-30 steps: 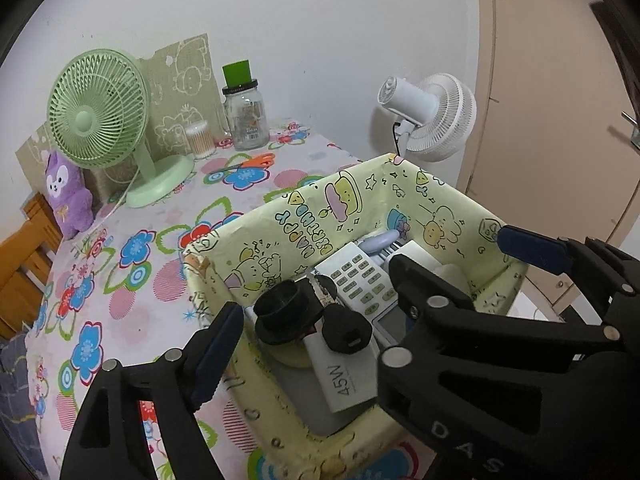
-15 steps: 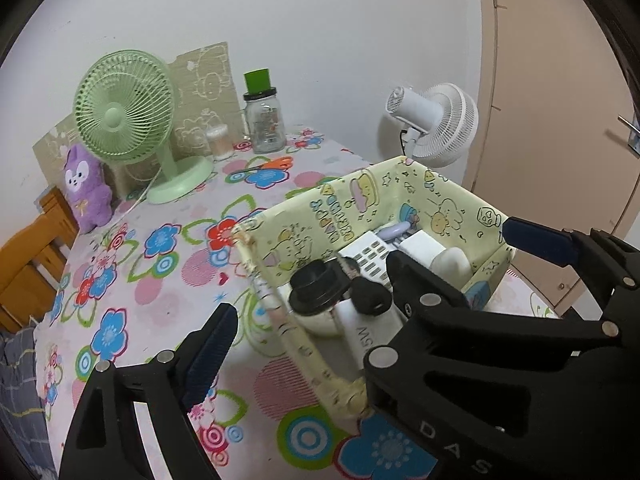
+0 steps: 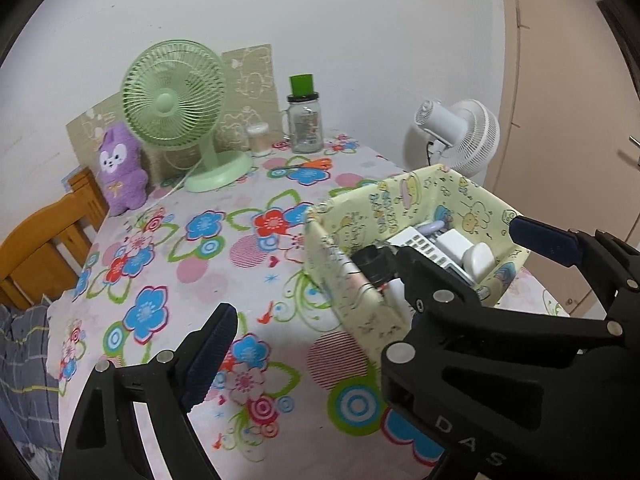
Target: Organize rigid objects
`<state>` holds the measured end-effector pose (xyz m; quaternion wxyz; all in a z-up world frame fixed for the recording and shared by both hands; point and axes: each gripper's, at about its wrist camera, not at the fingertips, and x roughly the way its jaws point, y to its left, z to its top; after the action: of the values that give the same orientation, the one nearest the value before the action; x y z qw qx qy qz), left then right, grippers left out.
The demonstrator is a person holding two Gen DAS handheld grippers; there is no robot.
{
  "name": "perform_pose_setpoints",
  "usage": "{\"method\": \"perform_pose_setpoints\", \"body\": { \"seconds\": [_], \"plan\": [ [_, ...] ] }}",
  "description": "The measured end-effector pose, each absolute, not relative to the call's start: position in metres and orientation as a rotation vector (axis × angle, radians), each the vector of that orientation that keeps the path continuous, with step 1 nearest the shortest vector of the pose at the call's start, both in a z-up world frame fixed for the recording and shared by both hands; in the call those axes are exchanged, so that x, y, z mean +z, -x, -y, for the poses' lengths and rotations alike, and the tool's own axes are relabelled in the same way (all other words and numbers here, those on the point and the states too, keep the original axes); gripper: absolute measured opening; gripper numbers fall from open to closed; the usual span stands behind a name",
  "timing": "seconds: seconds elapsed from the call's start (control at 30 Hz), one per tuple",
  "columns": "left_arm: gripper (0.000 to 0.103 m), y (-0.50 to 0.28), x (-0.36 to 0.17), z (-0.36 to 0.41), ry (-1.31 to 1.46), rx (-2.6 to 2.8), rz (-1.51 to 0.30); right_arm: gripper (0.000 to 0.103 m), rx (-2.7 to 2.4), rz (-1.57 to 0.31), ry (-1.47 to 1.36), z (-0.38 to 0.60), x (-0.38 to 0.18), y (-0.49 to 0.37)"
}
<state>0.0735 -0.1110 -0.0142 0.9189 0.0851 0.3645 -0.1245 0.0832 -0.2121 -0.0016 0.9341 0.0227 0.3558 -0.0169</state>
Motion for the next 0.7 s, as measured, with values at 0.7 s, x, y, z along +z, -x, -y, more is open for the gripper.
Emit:
{"method": "perform_pose_setpoints", "body": {
  "seconds": [0.7],
  "plan": [
    [0.102,-0.037,0.0,0.033,-0.105,-0.093,-0.673,0.098,0.05,-0.631,0.001,0.153,0.018,-0.053]
  ]
}}
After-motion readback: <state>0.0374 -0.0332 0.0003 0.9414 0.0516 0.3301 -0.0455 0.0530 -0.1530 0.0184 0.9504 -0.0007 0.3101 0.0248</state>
